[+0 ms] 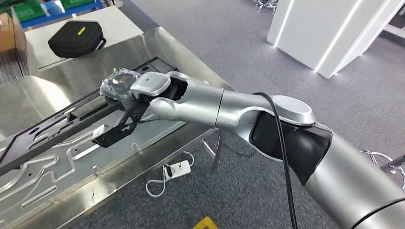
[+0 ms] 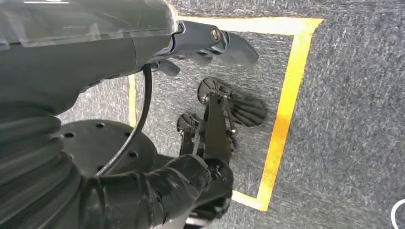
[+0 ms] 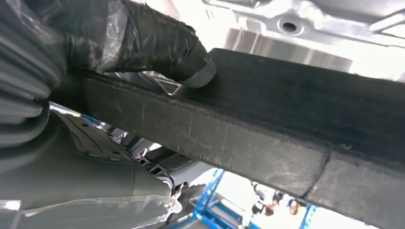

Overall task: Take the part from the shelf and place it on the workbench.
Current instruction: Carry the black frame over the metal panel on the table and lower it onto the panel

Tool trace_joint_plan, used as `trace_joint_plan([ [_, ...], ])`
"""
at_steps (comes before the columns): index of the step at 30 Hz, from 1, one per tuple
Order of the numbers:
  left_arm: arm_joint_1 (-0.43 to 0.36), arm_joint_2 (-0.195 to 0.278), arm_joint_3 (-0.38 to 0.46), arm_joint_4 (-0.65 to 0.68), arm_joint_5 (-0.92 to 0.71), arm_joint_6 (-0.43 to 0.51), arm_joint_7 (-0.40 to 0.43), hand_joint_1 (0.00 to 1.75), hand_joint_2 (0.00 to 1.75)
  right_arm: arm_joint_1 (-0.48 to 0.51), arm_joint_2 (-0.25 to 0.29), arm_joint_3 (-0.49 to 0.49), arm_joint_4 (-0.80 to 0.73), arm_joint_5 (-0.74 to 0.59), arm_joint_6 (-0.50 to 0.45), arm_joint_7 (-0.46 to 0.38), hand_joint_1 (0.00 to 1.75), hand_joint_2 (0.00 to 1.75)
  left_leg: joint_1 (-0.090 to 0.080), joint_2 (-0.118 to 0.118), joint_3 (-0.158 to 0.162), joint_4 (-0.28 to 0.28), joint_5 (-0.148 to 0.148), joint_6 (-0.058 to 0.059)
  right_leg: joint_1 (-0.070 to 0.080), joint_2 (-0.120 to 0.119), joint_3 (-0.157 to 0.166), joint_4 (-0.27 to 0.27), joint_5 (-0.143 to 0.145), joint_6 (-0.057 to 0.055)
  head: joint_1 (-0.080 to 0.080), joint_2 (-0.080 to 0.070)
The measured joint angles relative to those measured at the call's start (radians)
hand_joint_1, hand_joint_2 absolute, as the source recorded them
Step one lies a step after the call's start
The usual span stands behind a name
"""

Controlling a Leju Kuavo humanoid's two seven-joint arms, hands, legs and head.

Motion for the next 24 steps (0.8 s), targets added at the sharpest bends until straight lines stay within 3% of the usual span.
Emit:
trace_joint_plan([
  [3, -0.002, 0.0, 0.0, 0.0, 0.008, 0.004, 0.006, 0.0, 1.75, 0.001, 0.0, 0.0, 0.0, 0.0, -0.001, 0.0, 1.75, 1.75, 0.003, 0.0, 0.013, -0.025, -0.01, 0.004, 0.002, 0.0, -0.003, 0.0, -0.006, 0.012, 0.0, 0.0],
  [5, 0.0, -0.001, 0.0, 0.0, 0.008, 0.007, 0.008, 0.0, 1.75, 0.0, -0.001, 0.0, 0.0, 0.001, -0.002, 0.0, 1.75, 1.75, 0.009, 0.002, 0.026, -0.039, -0.01, 0.011, 0.002, -0.002, -0.028, 0.054, -0.035, 0.021, 0.0, 0.0],
  [7, -0.001, -0.002, 0.0, 0.0, 0.008, 0.008, 0.007, 0.0, 1.75, 0.003, -0.003, 0.0, 0.002, 0.001, -0.002, 0.0, 1.75, 1.75, 0.01, 0.003, 0.033, -0.041, -0.015, 0.016, -0.004, -0.004, -0.097, 0.178, -0.082, 0.029, 0.0, 0.0],
  [9, -0.003, -0.002, 0.0, 0.0, 0.008, 0.008, 0.006, 0.0, 1.75, 0.01, -0.005, 0.001, 0.003, 0.002, -0.002, 0.0, 1.75, 1.75, 0.011, 0.002, 0.037, -0.038, -0.022, 0.017, -0.011, -0.004, -0.16, 0.268, -0.093, 0.035, 0.0, 0.0],
  [10, -0.003, -0.002, 0.0, 0.0, 0.008, 0.008, 0.006, 0.0, 1.75, 0.014, -0.006, 0.002, 0.004, 0.002, -0.002, -0.001, 1.75, 1.75, 0.011, 0.002, 0.039, -0.035, -0.026, 0.016, -0.015, -0.004, -0.168, 0.262, -0.07, 0.038, 0.0, 0.0],
  [11, -0.003, -0.003, 0.0, 0.0, 0.009, 0.008, 0.006, 0.0, 1.75, 0.015, -0.006, 0.002, 0.004, 0.002, -0.003, -0.001, 1.75, 1.75, 0.012, 0.001, 0.043, -0.031, -0.032, 0.014, -0.018, -0.005, -0.156, 0.217, -0.031, 0.039, 0.0, 0.0],
  [13, -0.002, -0.003, 0.0, 0.0, 0.01, 0.007, 0.006, 0.0, 1.75, 0.017, -0.006, 0.002, 0.005, 0.002, -0.005, -0.001, 1.75, 1.75, 0.012, -0.001, 0.046, -0.02, -0.045, 0.006, -0.02, -0.006, -0.107, 0.09, 0.039, 0.039, 0.0, 0.0],
  [14, -0.002, -0.004, 0.0, 0.0, 0.012, 0.007, 0.007, 0.0, 1.75, 0.019, -0.006, 0.002, 0.005, 0.003, -0.006, -0.001, 1.75, 1.75, 0.011, -0.002, 0.045, -0.016, -0.049, 0.0, -0.019, -0.006, -0.088, 0.046, 0.053, 0.037, 0.0, 0.0],
  [16, -0.003, -0.004, 0.0, 0.0, 0.014, 0.006, 0.007, 0.0, 1.75, 0.028, -0.006, 0.002, 0.007, 0.004, -0.013, -0.002, 1.75, 1.75, 0.009, -0.004, 0.043, -0.015, -0.051, -0.01, -0.014, -0.005, -0.076, 0.02, 0.05, 0.032, 0.0, 0.0],
  [19, -0.002, -0.004, 0.0, 0.0, 0.016, 0.0, 0.005, 0.0, 1.75, 0.052, -0.007, 0.001, 0.013, 0.011, -0.036, -0.005, 1.75, 1.75, 0.013, -0.003, 0.039, -0.003, -0.063, -0.025, -0.017, -0.003, -0.067, 0.007, 0.053, 0.014, 0.0, 0.0],
  [21, -0.002, -0.003, 0.0, 0.0, 0.015, -0.004, 0.001, 0.0, 1.75, 0.074, -0.006, -0.001, 0.02, 0.027, -0.063, -0.01, 1.75, 1.75, 0.014, -0.001, 0.002, 0.077, -0.108, -0.03, -0.019, -0.003, -0.06, -0.001, 0.054, 0.004, -0.001, 0.0],
  [23, -0.002, -0.001, 0.0, 0.0, 0.016, -0.006, -0.001, 0.0, 1.75, 0.103, -0.006, -0.003, 0.028, 0.044, -0.088, -0.019, 1.75, 1.75, 0.014, -0.001, -0.063, 0.205, -0.156, -0.033, -0.015, -0.003, -0.057, -0.002, 0.052, -0.002, -0.001, 0.0],
  [24, -0.002, 0.001, 0.0, 0.0, 0.016, -0.006, -0.002, 0.0, 1.75, 0.121, -0.005, -0.004, 0.033, 0.051, -0.095, -0.024, 1.75, 1.75, 0.014, -0.001, -0.087, 0.245, -0.162, -0.033, -0.013, -0.003, -0.056, -0.002, 0.051, -0.003, -0.001, 0.0],
])
